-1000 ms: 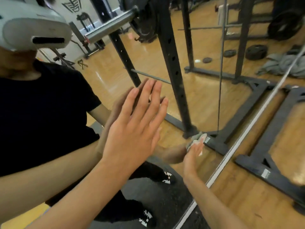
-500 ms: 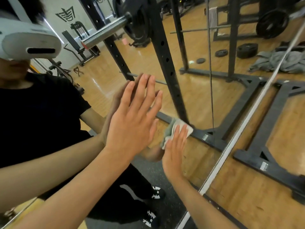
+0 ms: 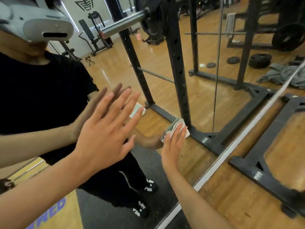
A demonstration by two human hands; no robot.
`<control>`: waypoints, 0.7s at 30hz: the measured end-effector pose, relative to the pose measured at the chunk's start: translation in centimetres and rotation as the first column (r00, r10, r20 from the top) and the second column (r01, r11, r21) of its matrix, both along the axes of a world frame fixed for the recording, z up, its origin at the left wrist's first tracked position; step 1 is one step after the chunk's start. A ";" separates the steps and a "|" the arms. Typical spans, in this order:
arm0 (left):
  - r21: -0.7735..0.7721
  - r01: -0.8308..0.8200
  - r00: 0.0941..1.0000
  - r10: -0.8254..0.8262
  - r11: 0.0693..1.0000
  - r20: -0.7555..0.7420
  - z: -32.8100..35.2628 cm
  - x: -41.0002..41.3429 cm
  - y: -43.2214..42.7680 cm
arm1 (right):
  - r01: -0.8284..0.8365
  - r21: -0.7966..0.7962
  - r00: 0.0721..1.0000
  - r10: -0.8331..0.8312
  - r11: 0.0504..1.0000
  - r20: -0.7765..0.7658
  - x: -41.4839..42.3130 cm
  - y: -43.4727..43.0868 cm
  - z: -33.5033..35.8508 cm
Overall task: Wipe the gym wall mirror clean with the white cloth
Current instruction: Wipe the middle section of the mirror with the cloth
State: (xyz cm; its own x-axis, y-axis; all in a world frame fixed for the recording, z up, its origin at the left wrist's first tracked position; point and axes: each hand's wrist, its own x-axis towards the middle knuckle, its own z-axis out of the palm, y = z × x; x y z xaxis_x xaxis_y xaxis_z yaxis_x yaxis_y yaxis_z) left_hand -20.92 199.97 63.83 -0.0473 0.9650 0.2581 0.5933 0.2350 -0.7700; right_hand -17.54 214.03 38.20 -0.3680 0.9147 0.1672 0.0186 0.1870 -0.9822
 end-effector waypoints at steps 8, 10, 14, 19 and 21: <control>-0.023 -0.088 0.981 0.083 0.996 -0.177 -0.9 -1.5 -1.5 | 0.044 -0.364 0.996 -0.067 0.930 -0.051 -0.7 5.4 1.7; -0.025 -0.089 0.976 0.082 0.996 -0.200 -1.1 -1.7 -1.5 | 0.116 -0.335 0.988 -0.143 0.935 -0.055 -0.8 8.5 5.8; -0.034 -0.104 0.973 0.094 0.994 -0.208 -1.1 -1.7 -1.4 | 0.173 0.157 0.982 -0.159 0.972 -0.100 -2.1 8.6 14.7; -0.013 -0.089 0.974 0.085 0.996 -0.208 -1.5 -1.9 -1.5 | -0.009 0.528 0.999 0.033 0.849 -0.035 -1.4 0.5 7.2; -0.017 -0.096 0.968 0.089 0.995 -0.233 -1.5 -1.9 -1.4 | -0.104 0.415 0.994 0.080 0.904 0.075 0.2 -1.6 -0.5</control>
